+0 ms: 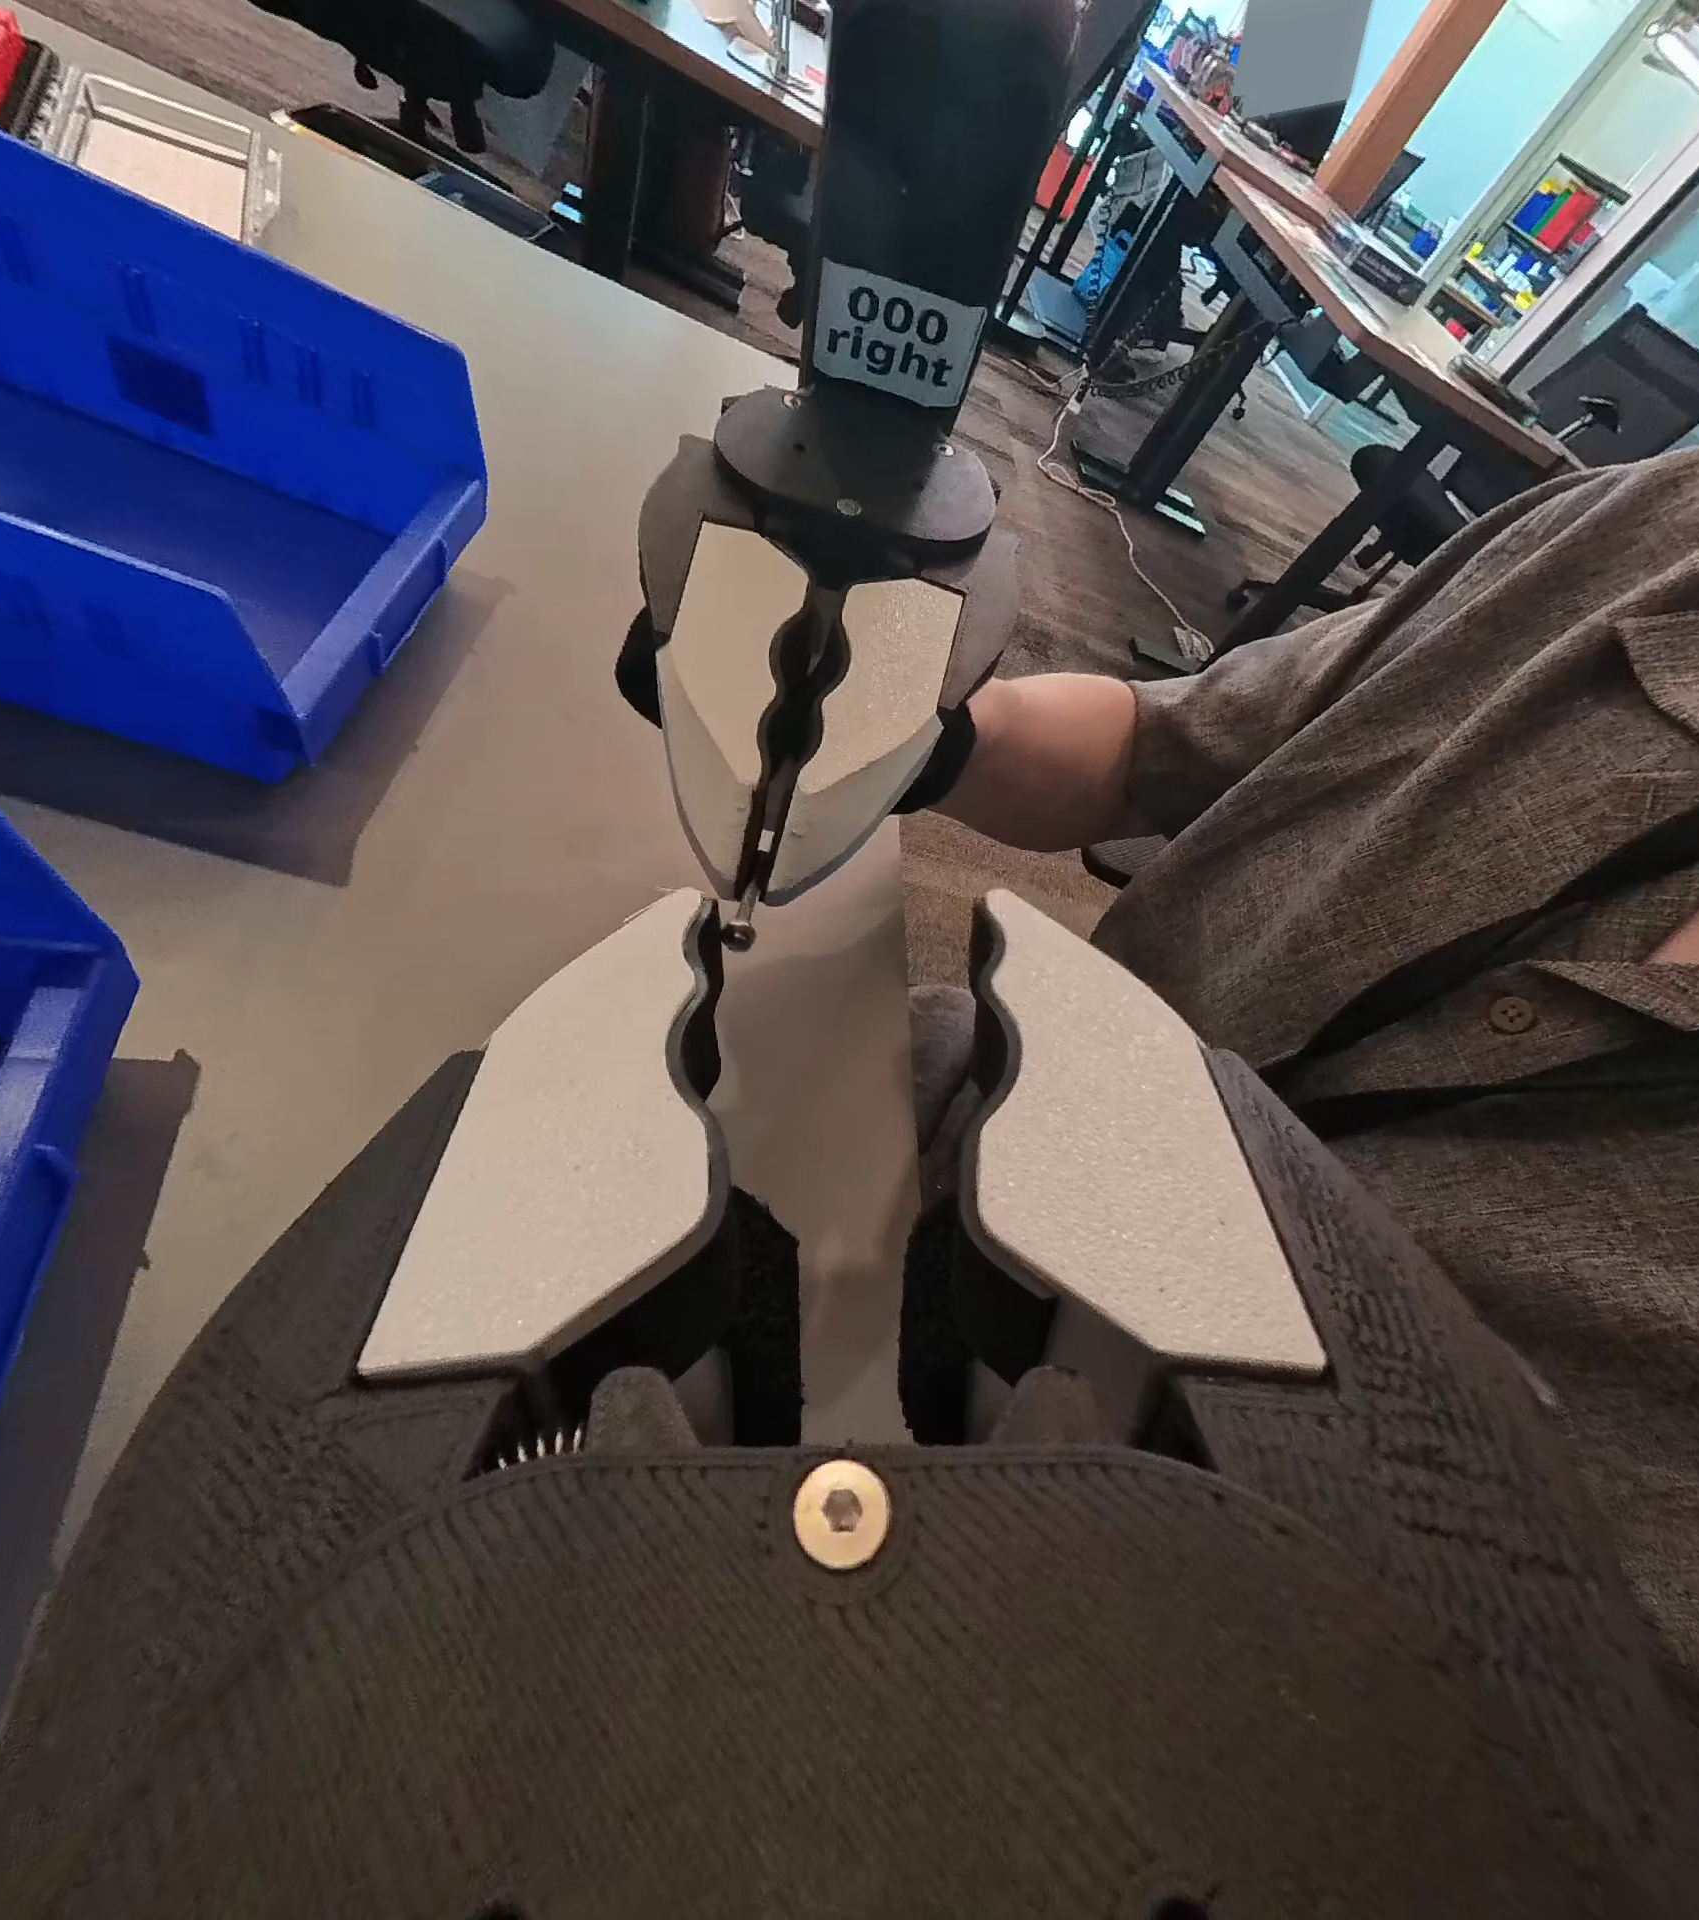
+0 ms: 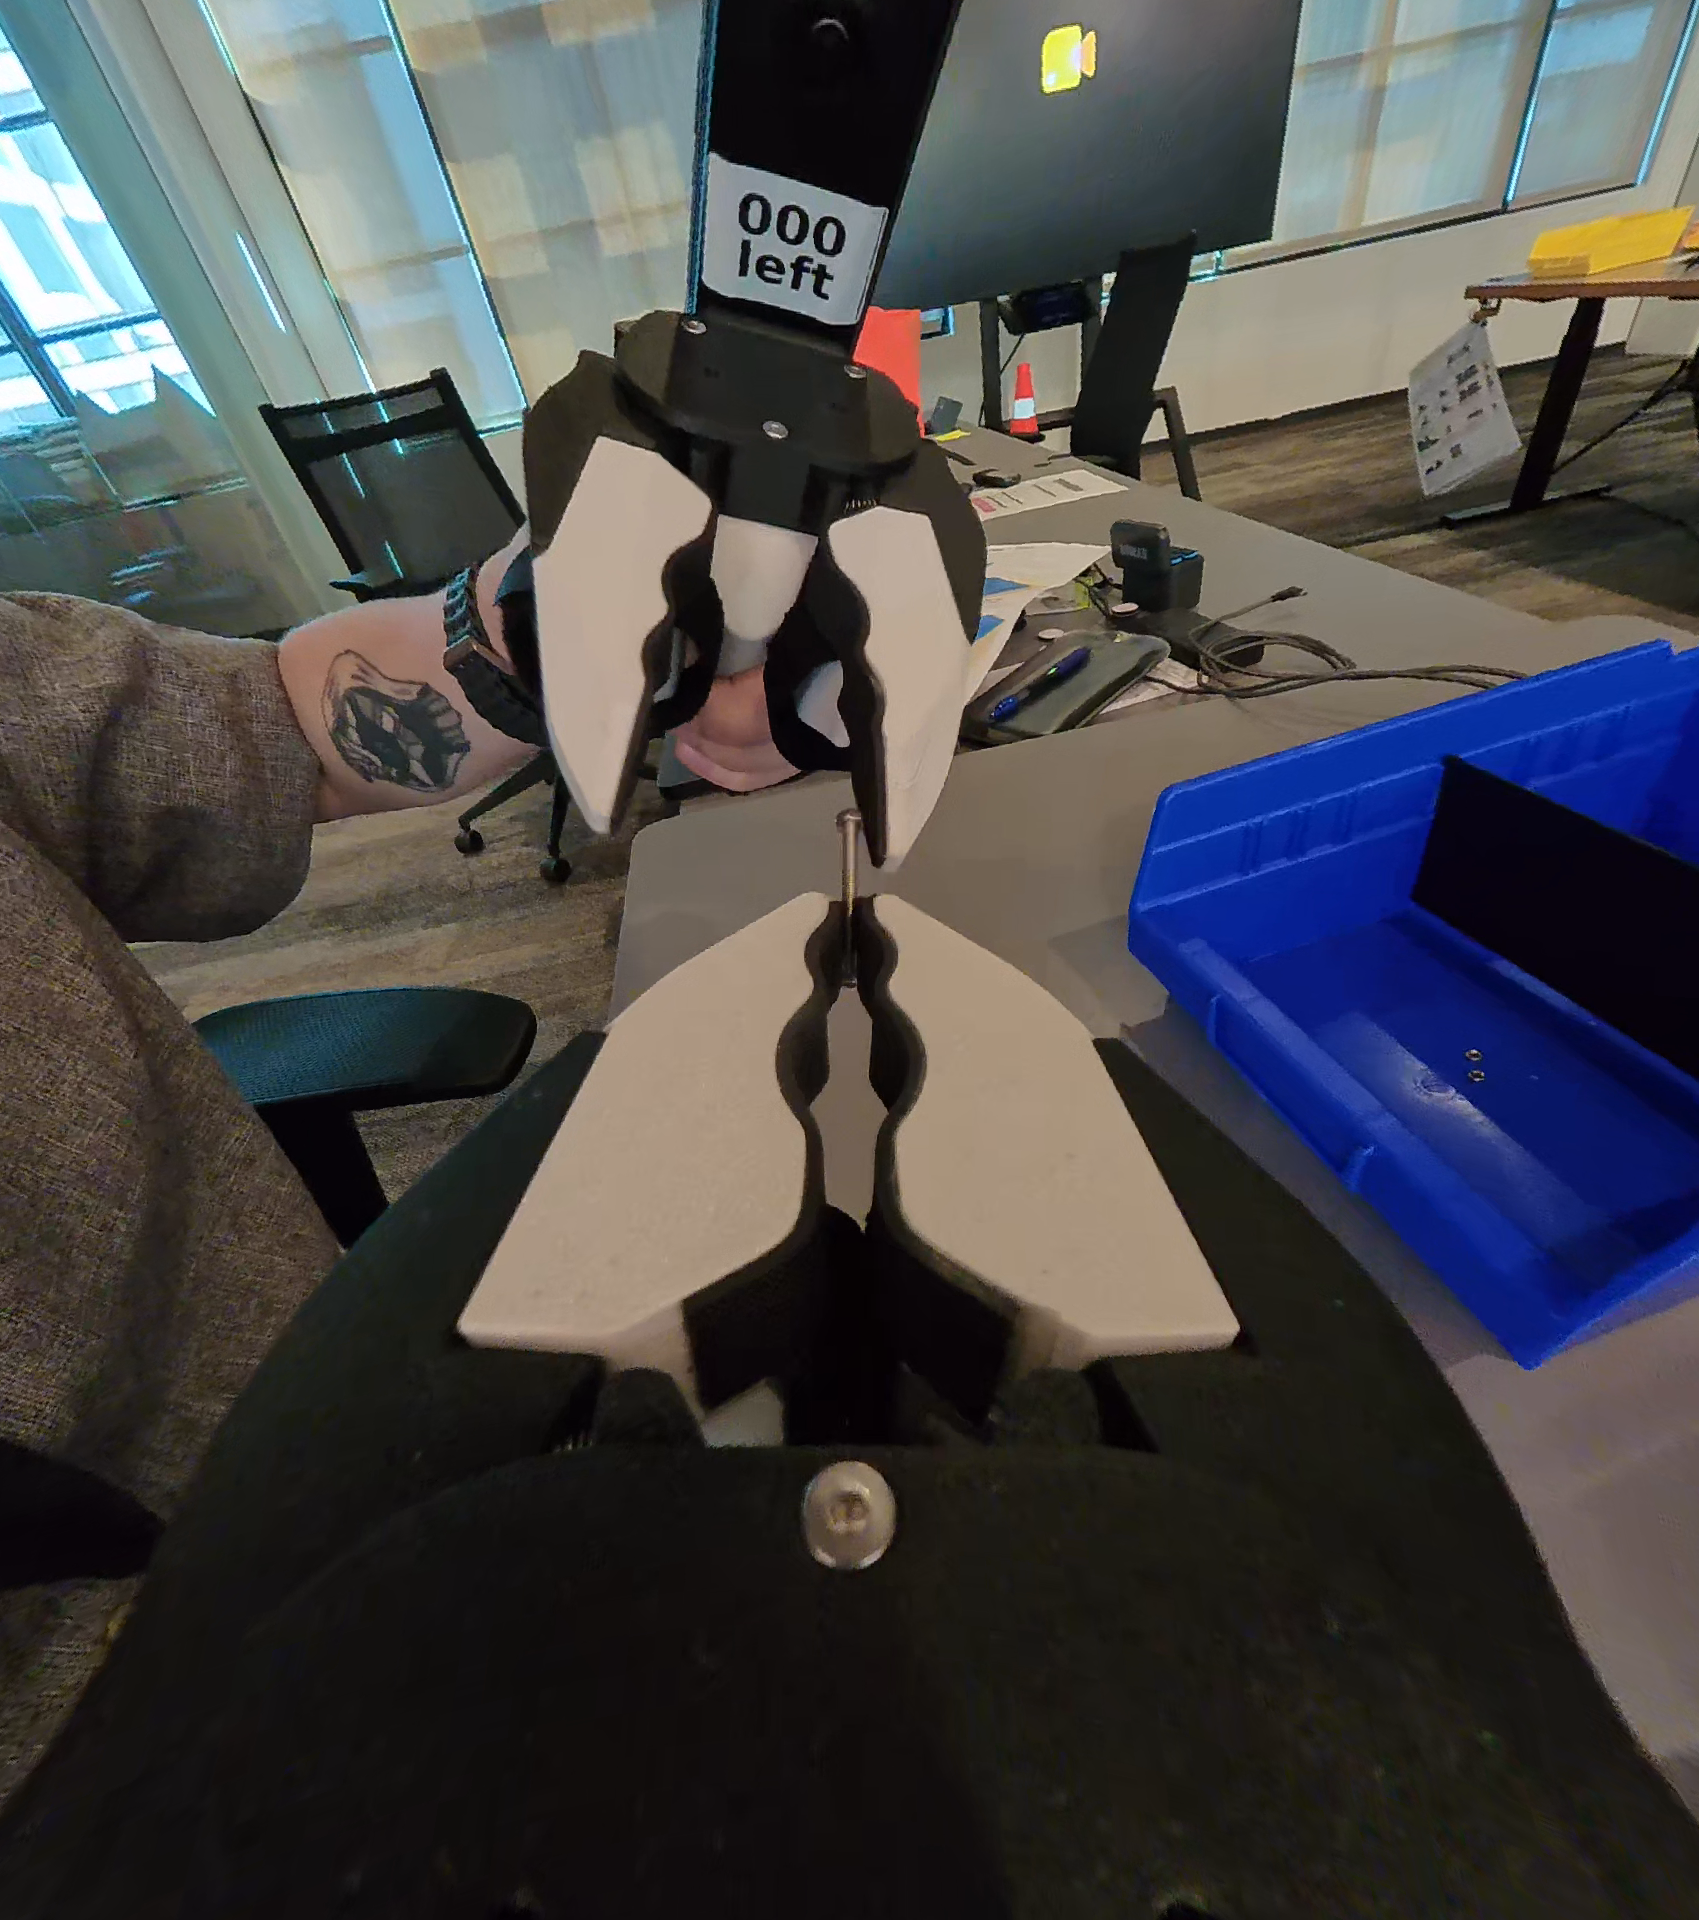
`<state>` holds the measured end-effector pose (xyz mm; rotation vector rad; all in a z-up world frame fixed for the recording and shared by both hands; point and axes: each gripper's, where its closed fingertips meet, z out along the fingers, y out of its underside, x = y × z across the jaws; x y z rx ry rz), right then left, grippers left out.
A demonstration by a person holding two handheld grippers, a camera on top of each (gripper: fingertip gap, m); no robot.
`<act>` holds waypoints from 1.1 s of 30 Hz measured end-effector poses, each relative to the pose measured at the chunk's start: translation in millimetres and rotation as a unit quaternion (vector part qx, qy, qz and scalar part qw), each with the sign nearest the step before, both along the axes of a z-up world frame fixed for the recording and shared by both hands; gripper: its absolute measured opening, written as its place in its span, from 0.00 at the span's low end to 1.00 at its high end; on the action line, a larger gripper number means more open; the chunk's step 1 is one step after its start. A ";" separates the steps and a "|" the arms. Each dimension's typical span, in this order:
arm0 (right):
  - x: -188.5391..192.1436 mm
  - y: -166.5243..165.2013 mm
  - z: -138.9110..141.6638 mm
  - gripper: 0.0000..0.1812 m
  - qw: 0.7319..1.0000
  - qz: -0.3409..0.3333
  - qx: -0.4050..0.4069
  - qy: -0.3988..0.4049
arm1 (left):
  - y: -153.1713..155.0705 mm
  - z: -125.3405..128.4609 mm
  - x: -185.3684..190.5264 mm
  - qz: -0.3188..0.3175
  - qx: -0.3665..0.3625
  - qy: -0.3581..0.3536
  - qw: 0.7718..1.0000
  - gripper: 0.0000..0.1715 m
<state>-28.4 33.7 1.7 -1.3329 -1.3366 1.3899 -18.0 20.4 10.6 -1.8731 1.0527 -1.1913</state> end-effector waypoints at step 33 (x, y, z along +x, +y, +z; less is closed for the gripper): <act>-1.6 -8.0 -38.1 0.01 0.982 0.089 -0.169 0.002 | 5.3 -51.4 -11.4 0.006 0.094 0.107 0.990 0.08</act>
